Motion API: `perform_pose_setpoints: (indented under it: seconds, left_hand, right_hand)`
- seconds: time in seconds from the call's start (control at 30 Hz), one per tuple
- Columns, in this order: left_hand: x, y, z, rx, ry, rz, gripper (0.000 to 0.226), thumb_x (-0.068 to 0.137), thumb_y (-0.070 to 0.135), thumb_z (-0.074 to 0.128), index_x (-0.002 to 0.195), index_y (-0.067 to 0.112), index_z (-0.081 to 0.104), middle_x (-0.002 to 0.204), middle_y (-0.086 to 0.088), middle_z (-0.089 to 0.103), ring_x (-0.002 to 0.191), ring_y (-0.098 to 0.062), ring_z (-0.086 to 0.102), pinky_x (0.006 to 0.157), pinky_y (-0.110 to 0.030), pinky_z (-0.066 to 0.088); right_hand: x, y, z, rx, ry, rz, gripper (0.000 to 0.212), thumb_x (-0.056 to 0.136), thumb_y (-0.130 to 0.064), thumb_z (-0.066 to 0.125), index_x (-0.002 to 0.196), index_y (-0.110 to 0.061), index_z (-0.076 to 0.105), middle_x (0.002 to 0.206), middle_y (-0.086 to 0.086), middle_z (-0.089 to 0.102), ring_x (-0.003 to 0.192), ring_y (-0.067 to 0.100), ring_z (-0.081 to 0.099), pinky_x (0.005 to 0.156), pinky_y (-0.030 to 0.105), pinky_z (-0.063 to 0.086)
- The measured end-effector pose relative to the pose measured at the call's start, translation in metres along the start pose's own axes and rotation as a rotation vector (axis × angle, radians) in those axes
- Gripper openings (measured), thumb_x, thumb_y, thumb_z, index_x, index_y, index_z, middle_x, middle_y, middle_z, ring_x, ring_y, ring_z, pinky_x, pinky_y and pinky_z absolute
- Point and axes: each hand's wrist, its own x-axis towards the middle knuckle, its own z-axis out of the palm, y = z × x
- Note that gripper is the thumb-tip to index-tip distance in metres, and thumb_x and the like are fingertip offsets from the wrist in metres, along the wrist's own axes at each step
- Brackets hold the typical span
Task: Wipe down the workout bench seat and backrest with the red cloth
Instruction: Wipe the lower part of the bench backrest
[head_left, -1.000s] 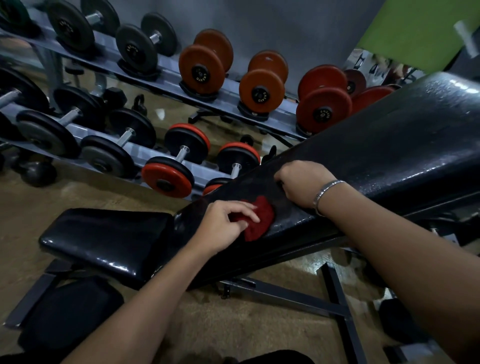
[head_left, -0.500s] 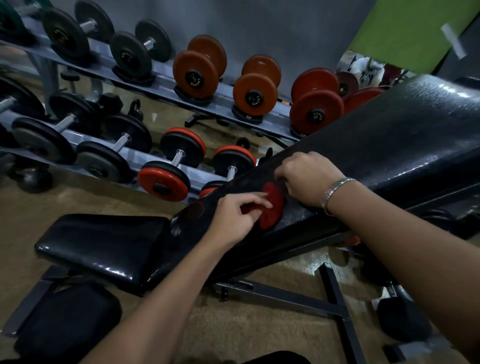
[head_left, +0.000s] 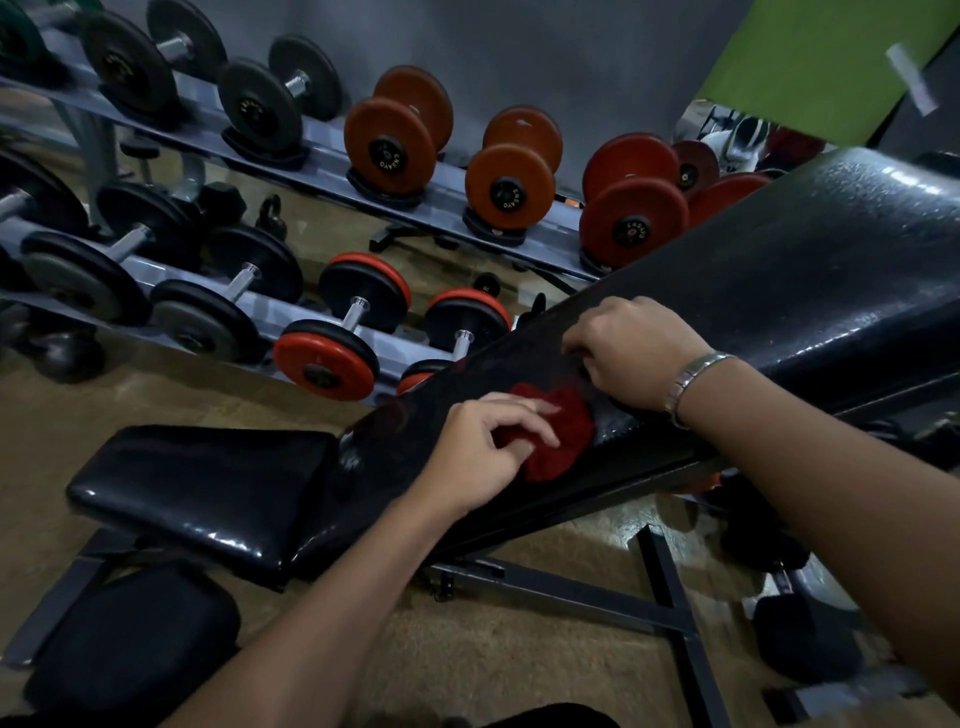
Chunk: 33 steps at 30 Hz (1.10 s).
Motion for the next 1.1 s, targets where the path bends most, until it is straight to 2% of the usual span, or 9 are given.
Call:
perform_pose_setpoints:
  seconds: [0.07, 0.17, 0.23, 0.43, 0.6, 0.7, 0.83, 0.93, 1.1]
  left_hand:
    - [0.006, -0.006, -0.01, 0.032, -0.015, -0.015, 0.04, 0.076, -0.015, 0.066, 0.077, 0.022, 0.082, 0.108, 0.012, 0.075, 0.111, 0.002, 0.065, 0.103, -0.017, 0.045]
    - [0.022, -0.004, -0.008, 0.013, 0.105, -0.049, 0.047, 0.073, -0.016, 0.061, 0.072, 0.028, 0.078, 0.104, 0.012, 0.076, 0.107, 0.002, 0.067, 0.103, -0.023, 0.049]
    - [0.02, 0.001, 0.003, -0.037, 0.143, -0.046, 0.044, 0.071, -0.018, 0.061, 0.075, 0.022, 0.079, 0.102, 0.01, 0.077, 0.105, 0.001, 0.068, 0.099, -0.019, 0.048]
    - [0.006, -0.016, -0.016, 0.014, -0.025, 0.006, 0.036, 0.075, -0.017, 0.066, 0.079, 0.015, 0.082, 0.107, 0.007, 0.077, 0.111, -0.002, 0.066, 0.102, -0.02, 0.046]
    - [0.026, -0.013, -0.002, -0.022, 0.148, 0.001, 0.034, 0.08, -0.004, 0.07, 0.089, 0.027, 0.081, 0.109, 0.009, 0.077, 0.108, -0.004, 0.069, 0.104, -0.034, 0.051]
    - [0.012, -0.009, 0.005, 0.0, 0.094, 0.078, 0.032, 0.078, -0.007, 0.071, 0.089, 0.021, 0.082, 0.109, 0.005, 0.076, 0.111, -0.004, 0.067, 0.104, -0.024, 0.048]
    - [0.015, -0.022, -0.015, 0.087, 0.074, 0.062, 0.033, 0.079, -0.008, 0.071, 0.087, 0.023, 0.082, 0.108, 0.011, 0.075, 0.111, 0.0, 0.065, 0.105, -0.028, 0.049]
    - [0.026, -0.016, -0.01, 0.154, 0.138, 0.056, 0.035, 0.081, -0.003, 0.07, 0.098, 0.027, 0.078, 0.109, 0.017, 0.073, 0.112, 0.003, 0.064, 0.104, -0.03, 0.049]
    - [0.006, -0.02, -0.015, 0.186, -0.009, 0.17, 0.032, 0.085, 0.006, 0.076, 0.11, 0.025, 0.079, 0.12, 0.009, 0.072, 0.12, 0.0, 0.062, 0.108, -0.023, 0.045]
  right_hand:
    - [0.002, 0.002, -0.001, -0.009, 0.005, -0.008, 0.03, 0.089, -0.016, 0.05, 0.11, -0.027, 0.068, 0.113, -0.001, 0.067, 0.11, 0.025, 0.057, 0.087, 0.039, 0.046]
    - [0.006, 0.005, -0.006, -0.003, 0.004, 0.0, 0.031, 0.09, -0.016, 0.05, 0.112, -0.028, 0.068, 0.115, -0.001, 0.066, 0.112, 0.025, 0.056, 0.089, 0.041, 0.046]
    - [0.007, 0.006, -0.007, 0.0, 0.014, 0.005, 0.031, 0.089, -0.016, 0.051, 0.111, -0.028, 0.069, 0.115, -0.001, 0.067, 0.113, 0.024, 0.056, 0.089, 0.04, 0.046]
    - [0.007, 0.011, -0.001, -0.005, -0.004, 0.005, 0.028, 0.088, -0.019, 0.051, 0.106, -0.029, 0.069, 0.111, -0.003, 0.067, 0.109, 0.024, 0.057, 0.088, 0.04, 0.046]
    - [0.007, 0.01, 0.003, 0.021, -0.025, -0.003, 0.025, 0.09, -0.025, 0.05, 0.105, -0.029, 0.07, 0.11, -0.002, 0.066, 0.108, 0.024, 0.056, 0.085, 0.038, 0.046]
    - [0.008, 0.008, 0.004, 0.018, -0.025, -0.008, 0.024, 0.09, -0.027, 0.049, 0.102, -0.028, 0.07, 0.108, -0.001, 0.066, 0.106, 0.025, 0.056, 0.082, 0.037, 0.042]
    - [0.008, 0.008, 0.004, 0.017, -0.032, -0.003, 0.024, 0.091, -0.028, 0.048, 0.101, -0.027, 0.07, 0.107, -0.001, 0.066, 0.105, 0.025, 0.056, 0.081, 0.037, 0.041]
    - [0.011, 0.005, 0.002, 0.006, -0.04, 0.0, 0.023, 0.092, -0.027, 0.048, 0.1, -0.027, 0.069, 0.106, -0.001, 0.066, 0.104, 0.025, 0.055, 0.076, 0.035, 0.036]
    - [0.01, 0.005, 0.003, -0.006, -0.037, 0.002, 0.023, 0.092, -0.03, 0.048, 0.102, -0.028, 0.069, 0.107, -0.001, 0.065, 0.106, 0.025, 0.055, 0.077, 0.035, 0.035]
